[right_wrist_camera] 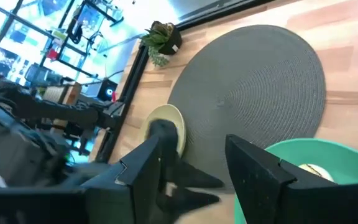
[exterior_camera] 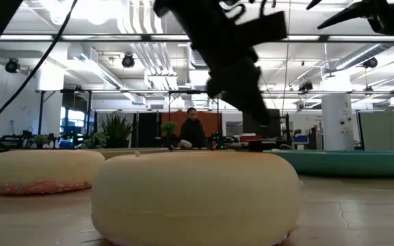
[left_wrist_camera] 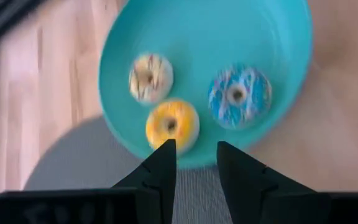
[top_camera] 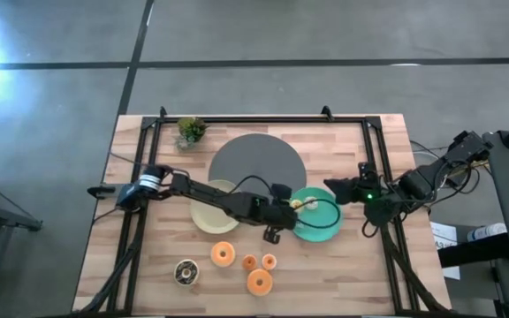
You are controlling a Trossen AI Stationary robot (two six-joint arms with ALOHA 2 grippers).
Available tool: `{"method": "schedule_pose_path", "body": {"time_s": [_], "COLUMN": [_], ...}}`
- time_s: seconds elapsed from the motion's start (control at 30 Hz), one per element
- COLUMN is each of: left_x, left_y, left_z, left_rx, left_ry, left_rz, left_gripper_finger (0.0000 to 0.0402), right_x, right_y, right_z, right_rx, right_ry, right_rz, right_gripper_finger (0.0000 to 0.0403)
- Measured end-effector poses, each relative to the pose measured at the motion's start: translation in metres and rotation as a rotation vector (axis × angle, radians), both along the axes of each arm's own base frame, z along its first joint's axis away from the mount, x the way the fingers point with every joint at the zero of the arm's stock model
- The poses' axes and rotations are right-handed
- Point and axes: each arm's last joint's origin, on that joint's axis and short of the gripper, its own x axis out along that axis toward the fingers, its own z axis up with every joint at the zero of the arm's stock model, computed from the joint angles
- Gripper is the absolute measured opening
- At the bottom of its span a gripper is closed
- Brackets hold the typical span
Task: Pick & Place donuts
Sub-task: Put the small red donut on the green plate
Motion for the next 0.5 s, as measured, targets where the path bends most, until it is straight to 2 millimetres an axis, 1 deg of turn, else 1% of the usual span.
{"method": "schedule_pose_path", "body": {"time_s": [0.1,0.23,0.3,0.4,0.5], "left_x": [-0.017,-0.047,-0.063,-0.093,-0.123], "left_y": [0.002,0.005,0.008,0.013,0.018], "left_z": [0.007,0.012,0.014,0.015,0.015], "left_rx": [-0.074,-0.217,-0.283,-0.38,-0.468], "left_ry": [0.076,0.087,0.048,-0.001,-0.048], "left_rz": [0.027,0.067,0.095,0.161,0.215], "left_gripper_finger": [0.0092,0.0092,0.0092,0.0092,0.0092], "right_x": [0.0,0.005,0.009,0.02,0.037], "right_y": [0.001,0.007,0.012,0.022,0.037], "right_z": [-0.002,-0.007,-0.013,-0.023,-0.034], "right_rx": [-0.001,0.01,0.024,0.055,0.062], "right_ry": [0.048,0.137,0.194,0.276,0.329], "right_rz": [0.055,0.16,0.219,0.319,0.469], "right_gripper_finger": [0.0171,0.0171,0.0171,0.0171,0.0171]}}
